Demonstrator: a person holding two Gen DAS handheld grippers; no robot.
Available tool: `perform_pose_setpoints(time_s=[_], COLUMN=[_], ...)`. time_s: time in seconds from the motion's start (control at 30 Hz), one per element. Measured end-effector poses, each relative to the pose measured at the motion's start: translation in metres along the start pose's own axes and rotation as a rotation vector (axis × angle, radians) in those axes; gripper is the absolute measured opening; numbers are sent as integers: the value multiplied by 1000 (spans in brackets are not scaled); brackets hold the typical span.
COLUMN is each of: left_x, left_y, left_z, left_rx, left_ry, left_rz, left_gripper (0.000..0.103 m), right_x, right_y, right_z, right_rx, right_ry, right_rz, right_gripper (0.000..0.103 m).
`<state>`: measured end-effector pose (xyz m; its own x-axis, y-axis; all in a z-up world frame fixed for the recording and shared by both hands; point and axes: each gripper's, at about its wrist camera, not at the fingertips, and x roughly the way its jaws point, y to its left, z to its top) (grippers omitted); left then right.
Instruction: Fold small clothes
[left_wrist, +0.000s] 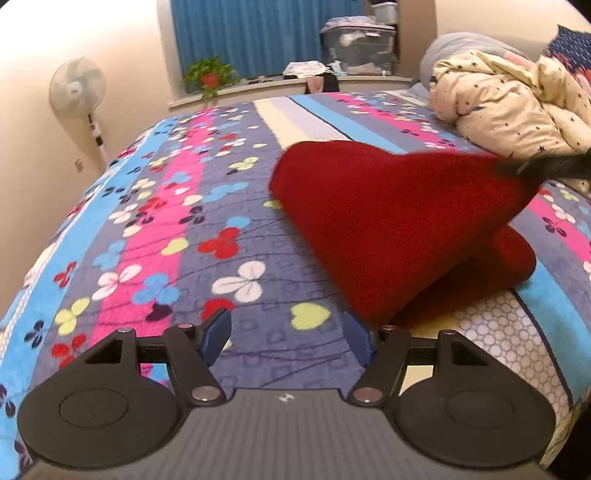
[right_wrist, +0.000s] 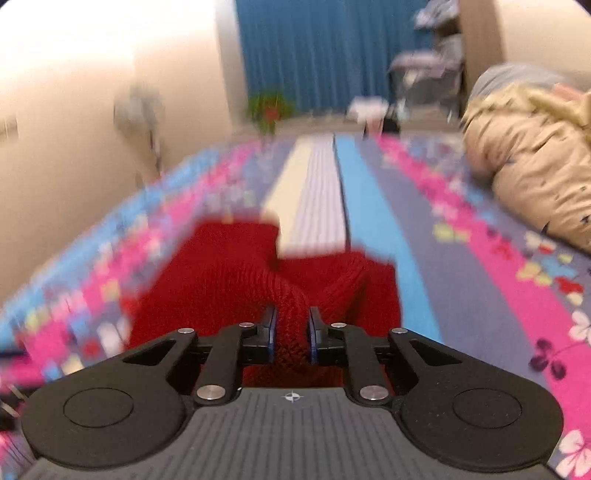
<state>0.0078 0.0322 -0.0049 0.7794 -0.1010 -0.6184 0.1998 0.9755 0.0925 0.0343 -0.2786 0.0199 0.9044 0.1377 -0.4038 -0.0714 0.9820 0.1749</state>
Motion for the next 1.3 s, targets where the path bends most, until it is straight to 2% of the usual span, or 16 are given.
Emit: perform_pose_setpoints(time_s=[0.07, 0.1, 0.17, 0.23, 0.27, 0.37, 0.47, 0.5, 0.57, 0.63, 0.73, 0.87, 1.0, 1.07, 1.2, 1.3], left_x=[-2, -3, -1, 3, 6, 11, 26, 37, 72, 94, 88, 81, 93, 109, 154, 186], left_y=[0, -1, -8, -18, -25, -43, -55, -59, -71, -86, -87, -54, -24, -14, -4, -5], left_z=[1, 3, 10, 23, 30, 56, 68, 67, 58, 46, 55, 85, 120, 135, 153, 155], left_rx=[-8, -10, -16, -24, -23, -27, -38, -36, -1, 100, 146, 13, -122, -197, -334, -399], left_ry=[-9, -15, -23, -28, -32, -63, -79, -58, 91, 184, 147, 101, 67, 91, 210, 255], left_rz=[-4, -10, -28, -50, -57, -86, -92, -87, -99, -67, -81, -129, -129, -152, -275, -281], left_gripper=[72, 72, 72, 72, 72, 72, 72, 71, 60, 60, 61, 81, 87, 88, 89, 103], right_x=[-17, -17, 9, 42, 46, 40, 26, 22, 23, 34, 62, 68, 76, 80, 77, 78], right_y=[-13, -21, -36, -52, -57, -55, -61, -63, -67, -67, -71, -78, -75, -75, -68, -69], right_z=[2, 0, -14, -37, -40, -30, -22, -18, -18, -26, -44, -41, -42, -41, -45, -47], right_rx=[4, 9, -11, 36, 69, 52, 127, 155, 172, 166, 164, 210, 210, 216, 231, 236], right_ry=[-54, -32, 162, 391, 417, 352, 248, 198, 166, 229, 418, 430, 450, 453, 456, 458], right_rz=[-84, -134, -222, -198, -205, -186, -184, -177, -161, -151, -183, -198, -227, -231, -235, -231], right_gripper=[16, 16, 16, 17, 17, 28, 61, 70, 73, 73, 74, 78, 81, 81, 84, 85])
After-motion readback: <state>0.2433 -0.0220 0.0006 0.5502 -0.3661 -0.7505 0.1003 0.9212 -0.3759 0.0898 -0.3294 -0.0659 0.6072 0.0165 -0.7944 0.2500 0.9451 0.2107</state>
